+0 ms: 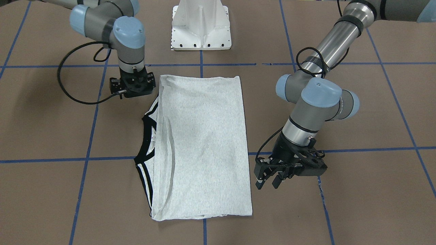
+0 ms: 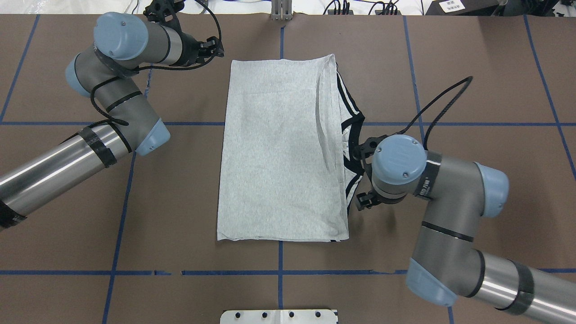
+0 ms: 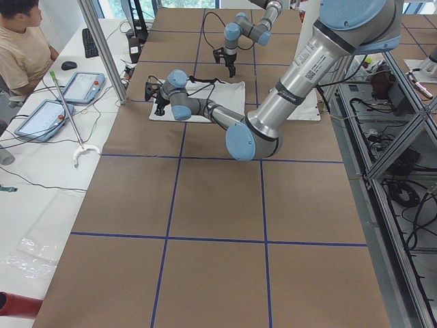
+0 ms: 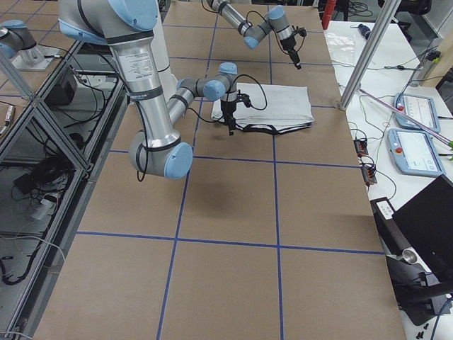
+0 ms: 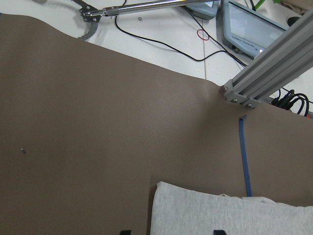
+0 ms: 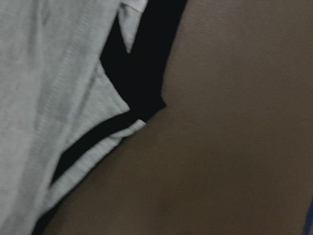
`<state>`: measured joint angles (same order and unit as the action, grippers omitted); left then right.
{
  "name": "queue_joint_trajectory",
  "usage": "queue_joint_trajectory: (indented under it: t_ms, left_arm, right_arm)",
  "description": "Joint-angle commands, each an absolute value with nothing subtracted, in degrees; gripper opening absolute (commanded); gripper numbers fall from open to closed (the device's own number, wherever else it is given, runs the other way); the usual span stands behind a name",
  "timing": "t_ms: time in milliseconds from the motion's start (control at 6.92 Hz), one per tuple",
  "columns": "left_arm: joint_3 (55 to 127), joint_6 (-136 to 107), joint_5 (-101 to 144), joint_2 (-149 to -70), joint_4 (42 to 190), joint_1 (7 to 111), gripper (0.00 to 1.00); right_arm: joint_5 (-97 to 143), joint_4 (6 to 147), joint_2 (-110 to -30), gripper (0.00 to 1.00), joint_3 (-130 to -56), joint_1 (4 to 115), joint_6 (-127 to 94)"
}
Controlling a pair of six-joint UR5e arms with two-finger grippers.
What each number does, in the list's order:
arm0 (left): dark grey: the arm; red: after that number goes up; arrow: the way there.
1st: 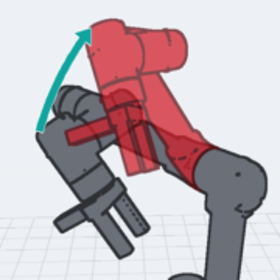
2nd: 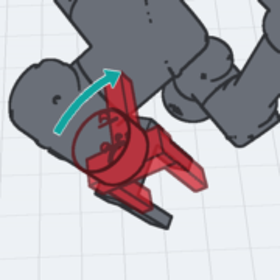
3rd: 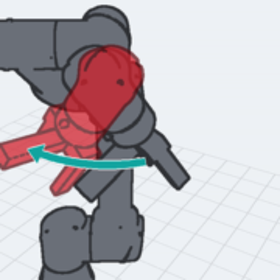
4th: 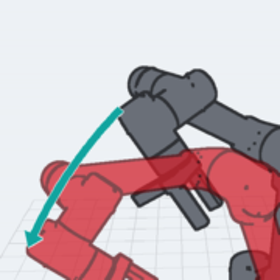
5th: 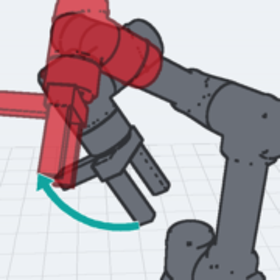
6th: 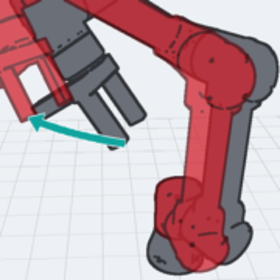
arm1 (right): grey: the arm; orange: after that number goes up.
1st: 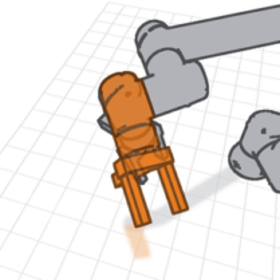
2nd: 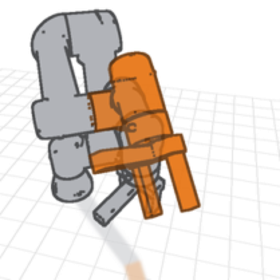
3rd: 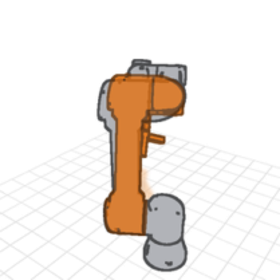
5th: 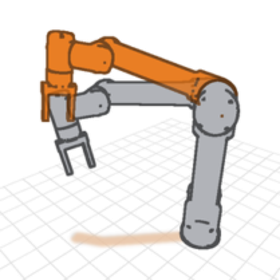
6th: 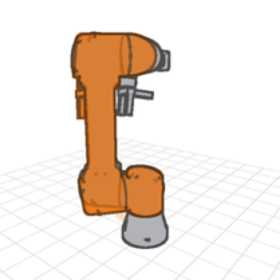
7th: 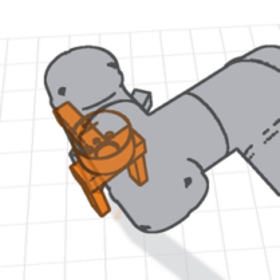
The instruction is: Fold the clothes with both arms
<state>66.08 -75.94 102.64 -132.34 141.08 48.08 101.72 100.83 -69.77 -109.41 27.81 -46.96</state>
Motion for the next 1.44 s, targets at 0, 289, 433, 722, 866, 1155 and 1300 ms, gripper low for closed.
queue_joint_trajectory:
  t_ms: [0,289,433,722,866,1155,1300]
  left_arm:
    - [66.0,-75.9,102.7,-132.3,141.1,48.1,0.64]
    - [66.1,-75.8,102.7,-132.3,141.1,48.2,0.64]
    - [66.1,-75.9,102.7,-132.3,141.1,48.2,0.64]
    - [66.1,-75.8,102.7,-131.8,141.2,48.1,0.64]
    - [66.1,-75.8,102.7,-131.6,141.2,48.1,0.64]
    - [66.8,-75.8,102.7,-131.5,141.1,48.1,0.64]
    - [66.9,-75.8,102.7,-131.5,141.1,48.1,0.64]
  right_arm:
    - [101.4,102.7,-67.5,1.00,-109.6,30.0,-45.2]
    - [101.1,101.9,-55.2,1.00,-96.9,32.2,-46.0]
    - [101.1,101.9,-51.2,1.00,-93.6,33.3,-46.1]
    - [101.1,95.9,-47.4,1.00,-85.0,33.4,-48.3]
    - [101.0,92.9,-45.3,1.00,-79.7,34.0,-48.3]
    - [101.1,92.9,-45.2,1.00,-77.7,36.3,-46.2]
    - [101.8,92.9,-48.0,1.00,-78.5,38.4,-42.4]
